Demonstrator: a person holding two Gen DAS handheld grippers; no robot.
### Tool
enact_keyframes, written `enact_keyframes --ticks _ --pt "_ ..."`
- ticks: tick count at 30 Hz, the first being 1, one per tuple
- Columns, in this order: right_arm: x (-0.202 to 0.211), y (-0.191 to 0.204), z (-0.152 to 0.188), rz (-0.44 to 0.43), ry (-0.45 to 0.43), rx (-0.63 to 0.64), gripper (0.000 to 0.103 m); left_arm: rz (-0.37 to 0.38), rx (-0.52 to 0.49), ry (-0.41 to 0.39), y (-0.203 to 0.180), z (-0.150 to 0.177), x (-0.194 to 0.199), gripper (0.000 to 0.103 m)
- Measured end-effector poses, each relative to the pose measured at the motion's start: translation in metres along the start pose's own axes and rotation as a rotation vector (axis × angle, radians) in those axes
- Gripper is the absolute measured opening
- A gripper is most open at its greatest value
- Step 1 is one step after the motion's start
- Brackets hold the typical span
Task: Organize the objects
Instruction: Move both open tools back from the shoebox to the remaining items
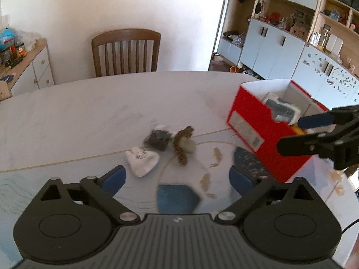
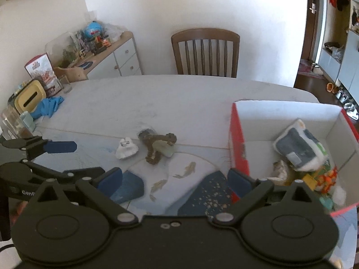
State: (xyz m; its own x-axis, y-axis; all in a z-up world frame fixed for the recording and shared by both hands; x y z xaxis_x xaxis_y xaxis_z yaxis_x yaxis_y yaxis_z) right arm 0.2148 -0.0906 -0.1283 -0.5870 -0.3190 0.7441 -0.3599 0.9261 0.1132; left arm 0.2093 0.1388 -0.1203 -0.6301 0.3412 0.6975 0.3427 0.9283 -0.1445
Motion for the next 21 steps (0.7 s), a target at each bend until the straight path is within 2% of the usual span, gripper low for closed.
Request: enact_keyframes --ticks 12,21 --pt "-0.058 0.011 -0.021 0.041 0.067 -0.06 0.099 -0.04 0.051 -0.031 0.051 0.003 -0.046 0.102" --pt "-0.1 0.004 -0.038 0.071 0.123 -0.16 0.099 0.006 0.007 0.009 0.054 0.002 -0.082 0.102"
Point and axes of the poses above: each gripper's, at about its wrist camera, not at the fingertips, and x roughly against the way its jaws point, y to its left, z to its underside, the point moved 2 cm from there along -x, roughly the way its jaws point, and after that the axes turned 2 degrees about z, right-handed, at the moved point
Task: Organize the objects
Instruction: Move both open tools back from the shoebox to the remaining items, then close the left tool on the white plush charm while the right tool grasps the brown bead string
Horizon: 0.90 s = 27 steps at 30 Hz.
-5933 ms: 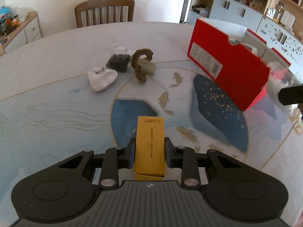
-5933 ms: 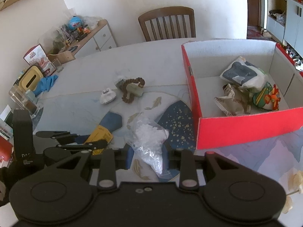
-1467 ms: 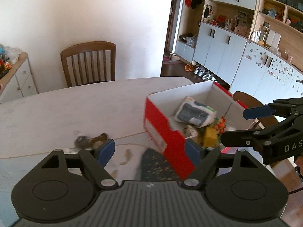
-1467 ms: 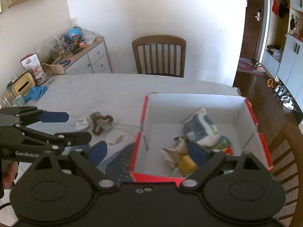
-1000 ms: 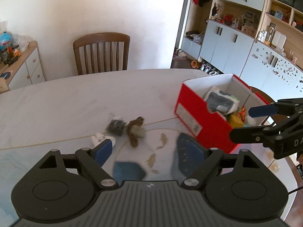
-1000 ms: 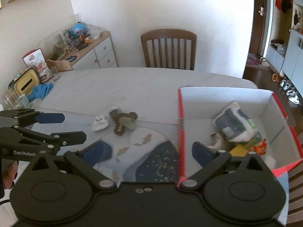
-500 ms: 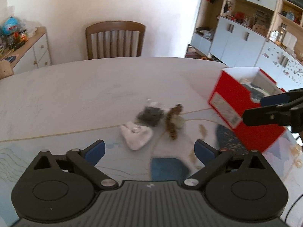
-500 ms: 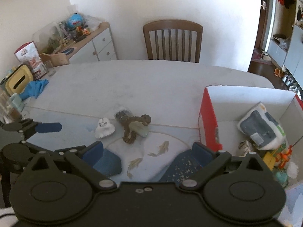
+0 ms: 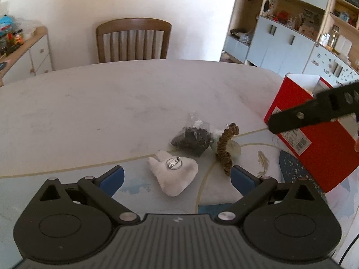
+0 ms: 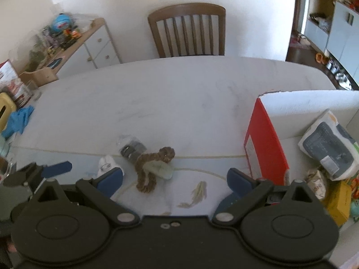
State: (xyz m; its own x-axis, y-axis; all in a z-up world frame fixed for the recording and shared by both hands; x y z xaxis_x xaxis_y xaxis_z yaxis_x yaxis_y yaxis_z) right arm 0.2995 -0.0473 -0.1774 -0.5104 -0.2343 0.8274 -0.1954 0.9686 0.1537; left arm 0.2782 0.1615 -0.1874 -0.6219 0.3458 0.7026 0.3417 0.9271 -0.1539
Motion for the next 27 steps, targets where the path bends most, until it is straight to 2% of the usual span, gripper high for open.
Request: enact_keyframes --ticks 6,10,17,20,23,24,27 --pt "-0.025 0.001 -0.012 0.01 0.036 -0.068 0.097 0.011 -0.015 0.009 0.002 0.0 -0.016 0.102" --pt "-0.039 -0.003 -0.021 0.008 0.061 -0.144 0.09 0.026 -0.02 0.012 0.002 0.0 -0.023 0.102" --pt "-0.061 -0.006 -0.027 0.04 0.108 -0.217 0.071 0.039 -0.06 -0.014 -0.003 -0.002 -0.027 0.102" --pt "-0.065 -0.006 -0.025 0.021 0.128 -0.245 0.06 0.039 -0.048 -0.015 0.001 -0.003 -0.028 0.101" --pt "-0.07 -0.004 -0.022 0.019 0.147 -0.249 0.054 0.03 -0.031 -0.013 0.006 -0.003 -0.03 0.1" --pt "-0.071 -0.003 -0.021 0.016 0.155 -0.253 0.052 0.03 -0.026 -0.013 0.007 -0.003 -0.03 0.1" --pt "-0.074 -0.002 -0.018 -0.011 0.174 -0.278 0.037 0.032 -0.026 -0.009 0.009 -0.002 -0.031 0.091"
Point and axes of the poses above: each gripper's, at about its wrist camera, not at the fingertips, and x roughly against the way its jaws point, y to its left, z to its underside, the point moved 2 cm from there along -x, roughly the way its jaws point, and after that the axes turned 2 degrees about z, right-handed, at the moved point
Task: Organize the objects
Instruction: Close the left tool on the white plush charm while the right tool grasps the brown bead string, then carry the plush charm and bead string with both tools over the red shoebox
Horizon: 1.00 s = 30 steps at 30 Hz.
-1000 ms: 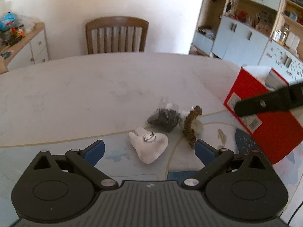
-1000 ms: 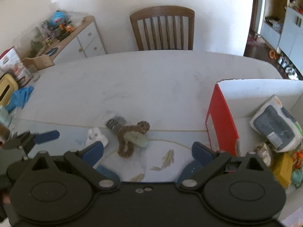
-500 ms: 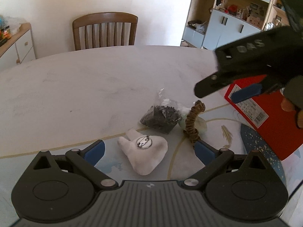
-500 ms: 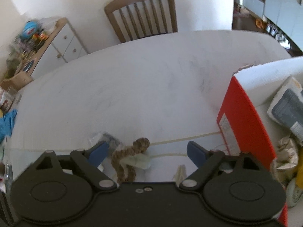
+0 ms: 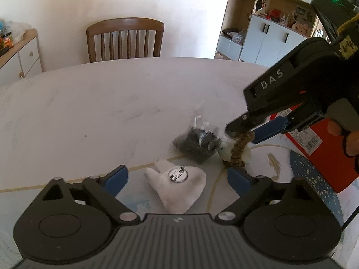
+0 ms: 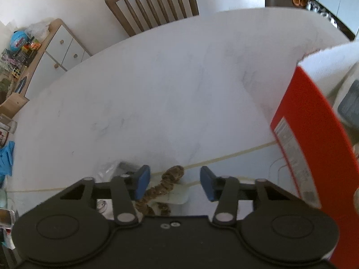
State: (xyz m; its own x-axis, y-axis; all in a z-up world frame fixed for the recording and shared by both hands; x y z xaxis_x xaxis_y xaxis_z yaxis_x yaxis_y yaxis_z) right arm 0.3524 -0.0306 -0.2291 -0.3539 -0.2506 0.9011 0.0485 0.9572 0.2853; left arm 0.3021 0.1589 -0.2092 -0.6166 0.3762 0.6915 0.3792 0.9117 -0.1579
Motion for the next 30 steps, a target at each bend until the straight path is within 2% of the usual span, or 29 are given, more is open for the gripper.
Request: enact_keyframes --ticks 4,8,10,22,30 --pt "0.003 -0.002 0.005 -0.013 -0.002 -0.007 0.023 0.005 0.008 0.013 0.003 0.001 -0.003 0.072" --pt "0.006 -0.005 0.01 -0.034 0.009 0.004 0.011 0.011 0.006 0.018 0.003 0.003 -0.005 0.068" --pt "0.01 -0.006 0.014 -0.045 0.006 0.015 0.009 0.007 -0.004 0.015 0.002 0.003 -0.005 0.06" --pt "0.037 -0.016 0.045 -0.015 -0.051 0.127 0.008 -0.002 -0.038 0.002 -0.004 0.008 -0.001 0.054" --pt "0.075 -0.023 0.063 -0.07 -0.11 0.137 0.008 -0.014 -0.039 0.011 -0.009 0.013 0.008 0.052"
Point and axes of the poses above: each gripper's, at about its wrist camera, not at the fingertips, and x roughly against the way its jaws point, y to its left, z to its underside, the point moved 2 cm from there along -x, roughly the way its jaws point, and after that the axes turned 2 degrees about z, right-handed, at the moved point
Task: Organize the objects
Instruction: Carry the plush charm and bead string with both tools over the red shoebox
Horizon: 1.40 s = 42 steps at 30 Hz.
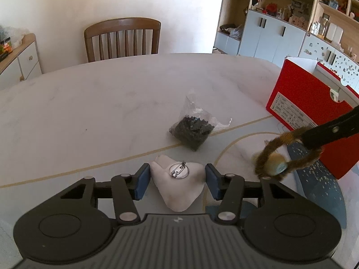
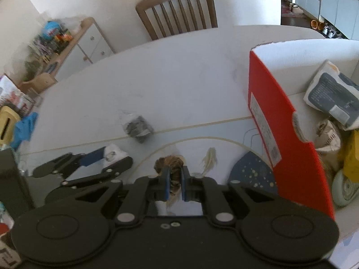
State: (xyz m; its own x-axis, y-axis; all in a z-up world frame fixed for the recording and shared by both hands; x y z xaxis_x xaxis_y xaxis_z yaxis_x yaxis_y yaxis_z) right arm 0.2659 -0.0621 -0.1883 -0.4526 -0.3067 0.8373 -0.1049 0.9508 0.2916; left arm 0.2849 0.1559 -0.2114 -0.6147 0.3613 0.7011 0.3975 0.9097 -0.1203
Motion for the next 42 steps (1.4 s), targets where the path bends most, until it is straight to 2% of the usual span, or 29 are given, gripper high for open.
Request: enact_keyframes --ticks 11,19,27,34,42 --pt "0.054 -0.008 0.009 -0.057 -0.071 -0.021 0.008 0.045 0.013 -0.018 -0.021 -0.002 0.042 0.052" --pt "0.087 -0.019 0.02 -0.057 -0.1 0.001 0.008 0.108 -0.003 -0.03 -0.058 -0.018 0.088 0.052" --pt "0.12 -0.042 0.024 -0.083 -0.149 0.015 0.008 0.155 -0.033 -0.058 -0.11 -0.037 0.125 0.052" --pt "0.146 -0.075 0.025 -0.113 -0.183 0.022 0.008 0.17 -0.042 -0.066 -0.159 -0.053 0.137 0.052" --pt "0.173 -0.125 0.018 -0.098 -0.217 0.018 0.008 0.18 -0.085 -0.075 -0.222 -0.074 0.127 0.052"
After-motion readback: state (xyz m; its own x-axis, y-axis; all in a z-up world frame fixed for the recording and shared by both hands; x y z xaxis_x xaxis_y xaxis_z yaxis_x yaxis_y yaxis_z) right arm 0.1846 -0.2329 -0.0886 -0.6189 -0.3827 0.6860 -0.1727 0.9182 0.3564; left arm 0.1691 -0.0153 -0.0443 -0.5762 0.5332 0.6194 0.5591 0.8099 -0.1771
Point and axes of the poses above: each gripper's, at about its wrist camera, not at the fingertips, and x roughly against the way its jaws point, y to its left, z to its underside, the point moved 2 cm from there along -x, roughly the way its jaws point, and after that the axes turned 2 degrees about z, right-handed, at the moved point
